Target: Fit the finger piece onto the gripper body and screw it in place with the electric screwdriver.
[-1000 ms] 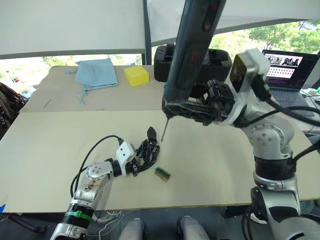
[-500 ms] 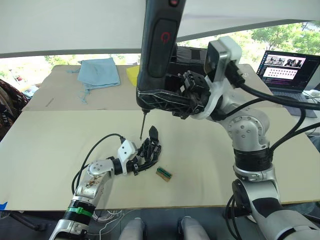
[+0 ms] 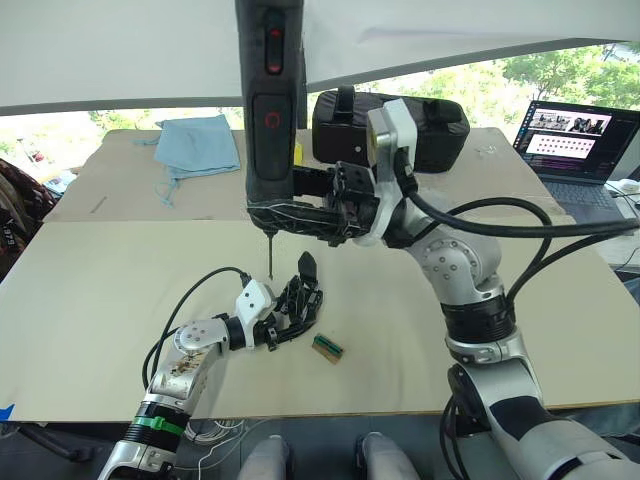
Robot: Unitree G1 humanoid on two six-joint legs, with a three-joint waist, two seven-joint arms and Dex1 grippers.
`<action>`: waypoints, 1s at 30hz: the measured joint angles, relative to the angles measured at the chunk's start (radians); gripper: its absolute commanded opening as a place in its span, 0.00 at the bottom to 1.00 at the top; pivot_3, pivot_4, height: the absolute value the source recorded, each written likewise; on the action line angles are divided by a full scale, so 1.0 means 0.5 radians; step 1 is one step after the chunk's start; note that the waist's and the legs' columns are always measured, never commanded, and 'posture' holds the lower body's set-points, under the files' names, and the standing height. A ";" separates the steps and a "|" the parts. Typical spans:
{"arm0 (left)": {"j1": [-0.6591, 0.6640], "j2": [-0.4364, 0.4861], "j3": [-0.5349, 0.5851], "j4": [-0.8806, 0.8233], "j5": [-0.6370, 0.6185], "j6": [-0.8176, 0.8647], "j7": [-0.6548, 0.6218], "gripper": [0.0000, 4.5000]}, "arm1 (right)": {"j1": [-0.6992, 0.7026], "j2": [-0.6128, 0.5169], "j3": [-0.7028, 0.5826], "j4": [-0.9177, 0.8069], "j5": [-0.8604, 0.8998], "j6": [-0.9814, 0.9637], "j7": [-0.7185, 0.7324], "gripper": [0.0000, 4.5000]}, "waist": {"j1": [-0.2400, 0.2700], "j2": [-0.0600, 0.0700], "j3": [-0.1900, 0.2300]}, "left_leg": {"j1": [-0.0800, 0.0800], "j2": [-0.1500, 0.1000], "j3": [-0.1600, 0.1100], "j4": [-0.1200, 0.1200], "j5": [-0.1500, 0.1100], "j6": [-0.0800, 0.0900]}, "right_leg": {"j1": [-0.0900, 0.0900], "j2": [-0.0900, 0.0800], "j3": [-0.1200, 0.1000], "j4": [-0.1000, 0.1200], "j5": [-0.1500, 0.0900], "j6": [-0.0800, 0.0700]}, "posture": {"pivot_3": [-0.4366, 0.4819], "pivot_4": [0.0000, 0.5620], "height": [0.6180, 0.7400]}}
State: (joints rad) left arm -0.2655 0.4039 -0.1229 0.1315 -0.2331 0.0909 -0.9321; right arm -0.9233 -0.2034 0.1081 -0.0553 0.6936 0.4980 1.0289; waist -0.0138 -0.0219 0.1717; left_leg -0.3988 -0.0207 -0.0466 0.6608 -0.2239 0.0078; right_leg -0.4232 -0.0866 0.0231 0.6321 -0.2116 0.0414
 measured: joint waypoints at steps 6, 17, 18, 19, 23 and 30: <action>0.002 0.005 0.000 -0.001 0.000 0.002 0.000 0.51 | 0.018 0.002 0.001 0.031 -0.052 -0.032 0.038 0.42 | -0.002 0.000 0.000 | 0.000 0.000 0.000 0.000 0.000 0.000 | 0.000 0.000 0.000 0.000 0.000 0.000 | 0.48 0.27 1.00; 0.011 0.024 0.001 -0.011 -0.005 0.002 -0.002 0.51 | 0.099 0.031 0.011 0.048 -0.108 -0.057 0.077 0.42 | -0.003 0.000 0.000 | 0.000 0.000 0.000 0.000 0.000 0.000 | -0.001 0.001 0.000 0.000 0.000 0.000 | 0.48 0.27 1.00; 0.011 0.024 0.001 -0.011 -0.006 0.002 -0.002 0.51 | 0.109 0.035 0.014 0.048 -0.111 -0.058 0.078 0.42 | -0.003 0.000 0.000 | 0.000 0.000 0.000 0.000 0.000 0.000 | -0.001 0.000 0.000 0.000 0.000 0.000 | 0.48 0.27 1.00; 0.011 0.024 0.001 -0.011 -0.007 0.001 -0.003 0.51 | 0.120 0.037 0.020 0.048 -0.116 -0.059 0.079 0.42 | -0.003 0.000 0.000 | 0.000 0.000 0.000 0.000 0.000 0.000 | -0.001 0.000 0.000 0.000 0.000 0.000 | 0.48 0.27 1.00; 0.016 0.029 0.003 -0.011 -0.012 0.000 -0.007 0.51 | 0.165 0.036 0.048 0.048 -0.157 -0.061 0.096 0.42 | -0.004 0.000 0.000 | 0.000 0.000 0.000 0.000 0.000 0.000 | -0.001 0.000 0.000 0.000 0.000 0.000 | 0.48 0.27 1.00; 0.021 0.041 0.003 -0.015 -0.017 0.001 -0.028 0.51 | 0.171 0.037 0.073 0.049 -0.200 -0.105 0.122 0.42 | -0.006 0.000 0.000 | 0.000 0.000 0.000 0.000 0.000 0.000 | -0.001 0.001 0.000 -0.001 0.000 0.000 | 0.48 0.27 1.00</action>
State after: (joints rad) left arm -0.2553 0.4244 -0.1212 0.1241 -0.2417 0.0916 -0.9460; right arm -0.8376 -0.1846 0.1448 -0.0310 0.5936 0.4455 1.0897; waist -0.0170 -0.0219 0.1717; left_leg -0.3989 -0.0205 -0.0466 0.6607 -0.2239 0.0077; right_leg -0.4237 -0.0862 0.0231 0.6318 -0.2116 0.0414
